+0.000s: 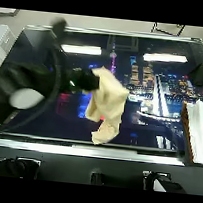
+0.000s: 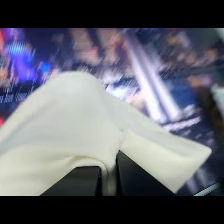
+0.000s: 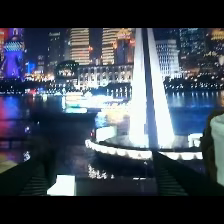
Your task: Fold the clothes and pants, and hang the long-sleeved shirts on hangers.
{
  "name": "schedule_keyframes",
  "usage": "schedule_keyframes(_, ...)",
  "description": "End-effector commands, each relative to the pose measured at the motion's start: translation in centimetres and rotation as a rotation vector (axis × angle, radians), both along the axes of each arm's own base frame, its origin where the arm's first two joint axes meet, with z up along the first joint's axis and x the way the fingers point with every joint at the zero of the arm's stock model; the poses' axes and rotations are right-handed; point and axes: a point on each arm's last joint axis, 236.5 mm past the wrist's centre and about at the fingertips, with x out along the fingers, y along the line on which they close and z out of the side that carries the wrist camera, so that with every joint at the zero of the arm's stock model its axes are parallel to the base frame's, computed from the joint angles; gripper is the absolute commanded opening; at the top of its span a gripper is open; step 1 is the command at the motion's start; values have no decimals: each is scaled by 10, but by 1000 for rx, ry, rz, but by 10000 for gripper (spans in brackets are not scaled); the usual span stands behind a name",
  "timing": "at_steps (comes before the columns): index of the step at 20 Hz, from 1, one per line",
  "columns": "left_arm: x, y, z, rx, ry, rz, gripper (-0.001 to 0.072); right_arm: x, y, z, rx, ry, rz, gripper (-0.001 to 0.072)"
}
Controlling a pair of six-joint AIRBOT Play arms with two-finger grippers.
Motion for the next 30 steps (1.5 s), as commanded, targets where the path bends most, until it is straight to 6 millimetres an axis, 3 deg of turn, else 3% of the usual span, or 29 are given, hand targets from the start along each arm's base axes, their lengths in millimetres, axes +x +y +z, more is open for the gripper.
schedule_keyframes(1,-27,26,-137,181,253,91,23,-16,24,-35,97,168,55,666)
schedule_keyframes(3,-52,39,-194,208,421,129,23,-23,37,-77,164,314,87,666)
schedule_keyframes(5,-63,49,-217,218,499,156,25,-37,54,-125,252,472,112,665)
schedule_keyframes(6,-61,53,-218,220,503,164,45,-45,62,-148,280,532,118,664)
schedule_keyframes(7,-59,54,-213,209,502,150,223,-54,69,-170,285,585,125,665)
schedule_keyframes(8,-55,50,-203,178,494,118,560,-64,80,-192,287,632,143,666)
schedule_keyframes(9,-51,47,-189,148,483,74,679,-73,91,-211,282,668,166,673)
schedule_keyframes(12,-41,63,-127,132,395,-102,679,-92,116,-251,266,717,206,711)
schedule_keyframes(13,-39,82,-110,169,362,-147,679,-95,120,-258,277,726,200,712)
schedule_keyframes(15,-33,131,-97,210,369,-128,678,-99,126,-262,313,739,196,711)
schedule_keyframes(16,-27,155,-99,210,395,-83,679,-101,128,-263,322,744,197,711)
schedule_keyframes(18,-12,183,-110,120,434,5,678,-101,134,-260,349,745,201,711)
schedule_keyframes(20,-4,186,-134,-40,498,56,678,-101,138,-258,370,743,204,713)
schedule_keyframes(23,-11,183,-194,-190,653,117,677,-102,140,-256,382,747,206,713)
schedule_keyframes(25,-13,173,-220,-264,720,129,676,-102,141,-256,385,747,206,713)
schedule_keyframes(27,-10,158,-229,-347,748,104,669,-101,141,-256,384,746,206,713)
schedule_keyframes(30,10,141,-228,-467,723,122,664,-101,141,-256,385,744,205,712)
